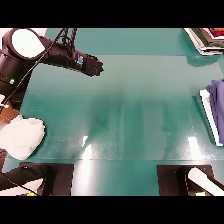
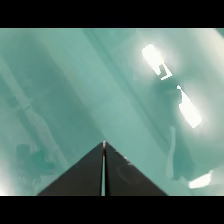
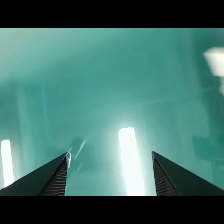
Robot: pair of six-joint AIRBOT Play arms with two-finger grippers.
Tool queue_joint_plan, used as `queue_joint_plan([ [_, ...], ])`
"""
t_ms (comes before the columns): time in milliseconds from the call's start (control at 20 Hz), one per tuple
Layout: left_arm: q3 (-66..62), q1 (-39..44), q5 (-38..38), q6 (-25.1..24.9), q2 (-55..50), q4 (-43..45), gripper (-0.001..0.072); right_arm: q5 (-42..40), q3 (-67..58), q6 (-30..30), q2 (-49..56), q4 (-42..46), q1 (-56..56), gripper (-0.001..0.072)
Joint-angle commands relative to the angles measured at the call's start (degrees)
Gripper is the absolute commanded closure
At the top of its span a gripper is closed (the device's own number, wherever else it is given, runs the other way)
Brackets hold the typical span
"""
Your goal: Fold the shirts.
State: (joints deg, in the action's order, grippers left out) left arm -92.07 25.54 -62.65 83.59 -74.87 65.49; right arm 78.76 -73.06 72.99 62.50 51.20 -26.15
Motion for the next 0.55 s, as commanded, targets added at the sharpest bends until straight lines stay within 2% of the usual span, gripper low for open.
queue_joint_plan([
  [0,0.0,0.0,3.1,0.0,0.0,0.0,0.0675,-5.2,0.0,0.0,0.0,-1.6,17.0,0.0227],
  [50,0.0,0.0,4.0,0.0,0.0,0.0,0.0675,-7.0,0.0,0.0,0.0,-1.6,20.5,0.034],
  [150,0.0,0.0,5.6,0.0,0.0,0.0,0.0675,-9.6,0.0,0.0,0.0,-1.6,26.3,0.0663],
  [200,0.0,0.0,6.1,0.0,0.0,0.0,0.0675,-10.3,0.0,0.0,0.0,-1.6,28.0,0.0693],
  [500,0.0,0.0,8.8,0.0,0.0,0.0,0.0675,-10.4,0.0,0.0,0.0,-1.6,30.7,0.0693],
])
